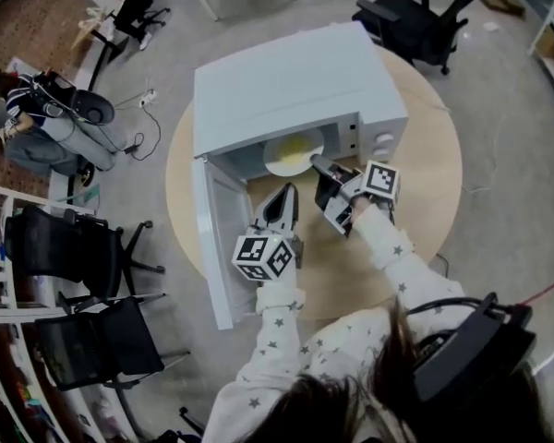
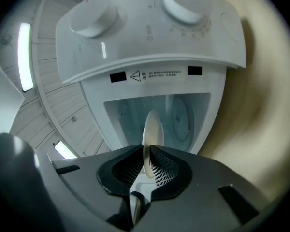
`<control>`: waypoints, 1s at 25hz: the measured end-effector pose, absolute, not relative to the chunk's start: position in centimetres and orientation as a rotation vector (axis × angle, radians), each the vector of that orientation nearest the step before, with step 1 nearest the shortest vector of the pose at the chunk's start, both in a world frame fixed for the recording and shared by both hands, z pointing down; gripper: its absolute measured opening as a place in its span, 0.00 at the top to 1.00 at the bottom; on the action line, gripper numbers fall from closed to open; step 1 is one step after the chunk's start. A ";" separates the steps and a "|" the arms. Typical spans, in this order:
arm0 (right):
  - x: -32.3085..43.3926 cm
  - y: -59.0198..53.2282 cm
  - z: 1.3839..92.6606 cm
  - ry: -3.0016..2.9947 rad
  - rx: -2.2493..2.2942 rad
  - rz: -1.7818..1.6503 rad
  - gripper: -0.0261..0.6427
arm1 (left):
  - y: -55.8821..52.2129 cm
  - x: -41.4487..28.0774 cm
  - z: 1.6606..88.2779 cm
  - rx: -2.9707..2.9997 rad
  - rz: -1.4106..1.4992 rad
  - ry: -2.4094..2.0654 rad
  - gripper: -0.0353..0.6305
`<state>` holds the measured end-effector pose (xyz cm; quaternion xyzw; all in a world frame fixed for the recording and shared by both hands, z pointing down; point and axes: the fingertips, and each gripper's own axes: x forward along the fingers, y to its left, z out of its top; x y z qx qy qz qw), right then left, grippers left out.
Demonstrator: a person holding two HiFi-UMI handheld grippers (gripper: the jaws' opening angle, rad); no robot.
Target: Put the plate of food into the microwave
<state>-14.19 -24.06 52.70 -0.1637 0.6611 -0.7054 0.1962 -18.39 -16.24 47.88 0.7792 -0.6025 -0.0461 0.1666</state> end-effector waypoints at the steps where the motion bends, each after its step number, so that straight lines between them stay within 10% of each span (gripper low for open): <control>1: -14.5 -24.4 53.0 1.857 -0.458 -1.975 0.93 | -16.4 -18.5 48.2 2.214 -0.128 -1.716 0.95; 25: -18.5 -30.6 57.8 1.844 -0.568 -2.005 0.92 | -23.9 -20.9 52.7 2.188 -0.092 -1.599 0.95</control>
